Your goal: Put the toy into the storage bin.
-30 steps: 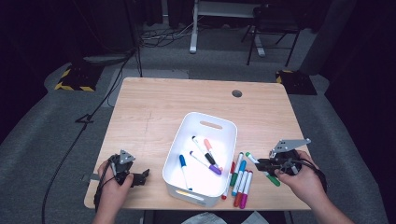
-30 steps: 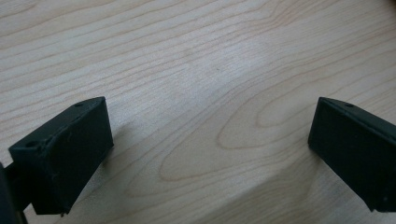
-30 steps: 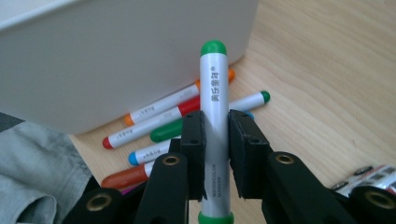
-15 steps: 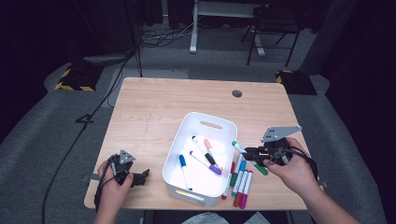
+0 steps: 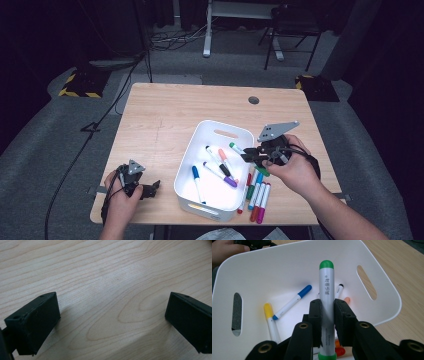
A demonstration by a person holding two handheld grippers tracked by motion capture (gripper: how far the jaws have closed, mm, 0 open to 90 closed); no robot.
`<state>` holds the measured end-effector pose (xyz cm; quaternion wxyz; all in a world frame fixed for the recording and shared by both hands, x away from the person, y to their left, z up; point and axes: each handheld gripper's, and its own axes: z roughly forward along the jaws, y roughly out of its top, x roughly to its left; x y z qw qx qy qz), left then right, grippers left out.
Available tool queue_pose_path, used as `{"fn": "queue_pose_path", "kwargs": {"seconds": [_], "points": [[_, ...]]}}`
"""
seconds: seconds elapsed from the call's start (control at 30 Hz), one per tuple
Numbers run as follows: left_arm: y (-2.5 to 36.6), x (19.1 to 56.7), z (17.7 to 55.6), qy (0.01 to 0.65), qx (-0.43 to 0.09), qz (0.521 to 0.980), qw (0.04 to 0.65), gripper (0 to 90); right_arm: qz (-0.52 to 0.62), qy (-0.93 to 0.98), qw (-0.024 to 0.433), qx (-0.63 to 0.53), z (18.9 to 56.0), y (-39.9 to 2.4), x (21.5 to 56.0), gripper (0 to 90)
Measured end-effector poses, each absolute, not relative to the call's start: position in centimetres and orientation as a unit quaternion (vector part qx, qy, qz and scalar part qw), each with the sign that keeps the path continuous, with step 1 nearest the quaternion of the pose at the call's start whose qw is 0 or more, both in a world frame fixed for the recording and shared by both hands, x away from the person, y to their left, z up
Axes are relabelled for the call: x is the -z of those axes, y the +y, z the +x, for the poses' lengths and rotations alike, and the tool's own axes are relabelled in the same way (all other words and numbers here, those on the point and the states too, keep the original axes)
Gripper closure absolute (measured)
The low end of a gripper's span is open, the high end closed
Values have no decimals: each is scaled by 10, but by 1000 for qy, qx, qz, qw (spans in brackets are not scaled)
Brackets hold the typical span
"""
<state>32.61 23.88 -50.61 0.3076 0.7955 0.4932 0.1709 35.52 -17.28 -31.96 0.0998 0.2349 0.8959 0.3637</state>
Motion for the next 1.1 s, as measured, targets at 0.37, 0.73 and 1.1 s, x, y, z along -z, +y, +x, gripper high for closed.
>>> {"fn": "queue_pose_path", "kwargs": {"seconds": [0.37,0.73,1.1], "points": [[239,506,326,493,-173,795,309,1,220,893,101,-380,366,-150,313,763],[239,506,326,493,-173,795,308,1,210,895,101,-381,374,-131,313,763],[239,506,326,492,-173,796,309,2,199,917,98,-333,381,-115,334,763]]}}
